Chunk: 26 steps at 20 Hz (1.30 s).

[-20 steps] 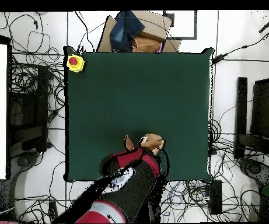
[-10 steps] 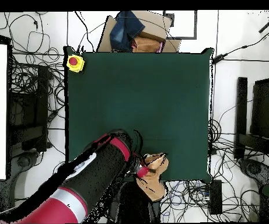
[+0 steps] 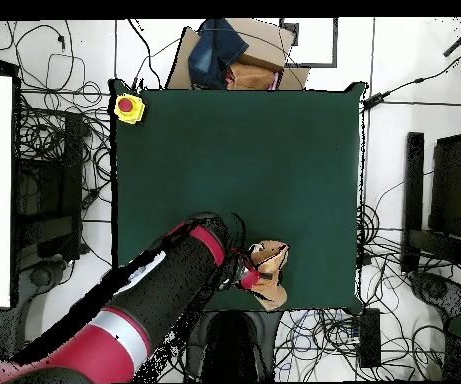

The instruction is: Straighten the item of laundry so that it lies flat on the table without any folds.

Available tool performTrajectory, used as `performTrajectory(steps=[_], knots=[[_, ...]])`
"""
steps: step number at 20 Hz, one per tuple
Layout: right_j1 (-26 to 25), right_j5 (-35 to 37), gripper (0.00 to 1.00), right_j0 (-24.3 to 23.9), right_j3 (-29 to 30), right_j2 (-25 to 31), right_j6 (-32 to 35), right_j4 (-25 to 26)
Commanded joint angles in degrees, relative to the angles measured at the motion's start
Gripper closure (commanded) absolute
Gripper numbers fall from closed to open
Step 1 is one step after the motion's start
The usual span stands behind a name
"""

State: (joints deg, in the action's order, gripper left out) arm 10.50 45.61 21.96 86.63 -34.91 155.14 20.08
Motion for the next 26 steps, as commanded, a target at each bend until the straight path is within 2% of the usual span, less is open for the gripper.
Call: performTrajectory(steps=[1, 8, 17, 21, 26], knots=[[-0.47, -5.16, 1.0, 0.36, -3.37, -0.74, 11.92, -0.69], [-4.68, -7.22, 1.0, -0.68, -7.86, -2.32, 12.53, -3.21], [-12.34, -5.26, 1.0, -1.54, -16.84, -4.65, 17.07, -8.18], [-15.43, 3.41, 1.0, -1.12, -22.44, -5.62, 16.32, -11.92], [-18.25, 6.35, 1.0, -0.76, -26.43, -6.64, 17.34, -16.26]])
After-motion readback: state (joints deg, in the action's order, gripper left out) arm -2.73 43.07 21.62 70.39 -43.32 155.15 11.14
